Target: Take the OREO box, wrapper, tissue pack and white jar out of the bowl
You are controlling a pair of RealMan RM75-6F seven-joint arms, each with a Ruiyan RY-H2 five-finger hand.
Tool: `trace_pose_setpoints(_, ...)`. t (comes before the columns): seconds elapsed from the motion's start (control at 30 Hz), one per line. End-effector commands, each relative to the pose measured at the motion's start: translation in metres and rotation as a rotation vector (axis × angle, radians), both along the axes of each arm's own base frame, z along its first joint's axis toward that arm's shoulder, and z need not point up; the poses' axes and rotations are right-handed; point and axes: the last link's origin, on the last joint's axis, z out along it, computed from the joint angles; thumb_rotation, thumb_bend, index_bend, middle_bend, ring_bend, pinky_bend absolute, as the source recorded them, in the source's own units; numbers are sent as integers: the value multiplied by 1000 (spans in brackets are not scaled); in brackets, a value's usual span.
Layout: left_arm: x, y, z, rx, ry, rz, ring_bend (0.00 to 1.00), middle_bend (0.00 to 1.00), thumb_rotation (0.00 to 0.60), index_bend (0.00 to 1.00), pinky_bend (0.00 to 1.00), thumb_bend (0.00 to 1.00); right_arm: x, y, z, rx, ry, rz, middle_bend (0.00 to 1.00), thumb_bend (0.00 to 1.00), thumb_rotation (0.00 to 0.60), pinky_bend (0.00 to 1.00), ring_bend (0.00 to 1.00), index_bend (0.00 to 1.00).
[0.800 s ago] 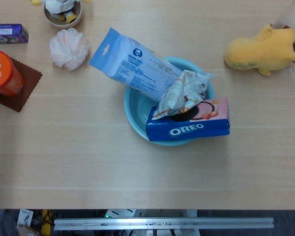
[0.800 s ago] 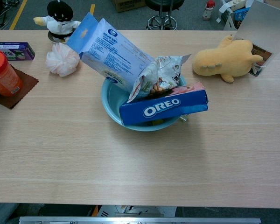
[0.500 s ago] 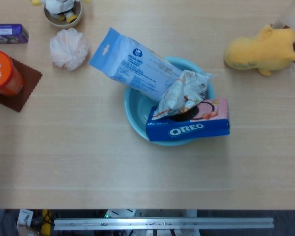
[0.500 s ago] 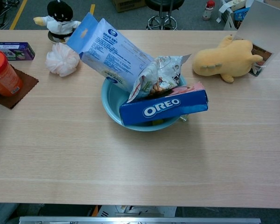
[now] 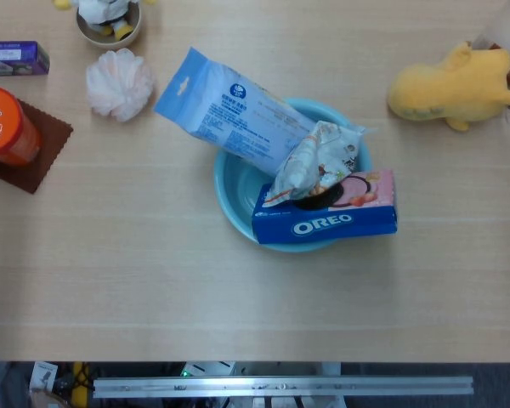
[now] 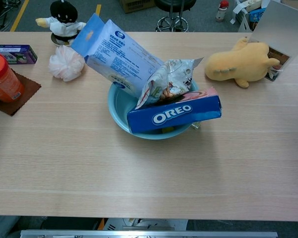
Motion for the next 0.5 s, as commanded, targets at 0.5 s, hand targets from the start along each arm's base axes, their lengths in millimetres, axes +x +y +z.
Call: trace_pose_setpoints(0.5,-14,-3,11,16,-23,47,207,224,600,169,163,358,65,-46,-75,160,11,141,356,32,600,399,267,285)
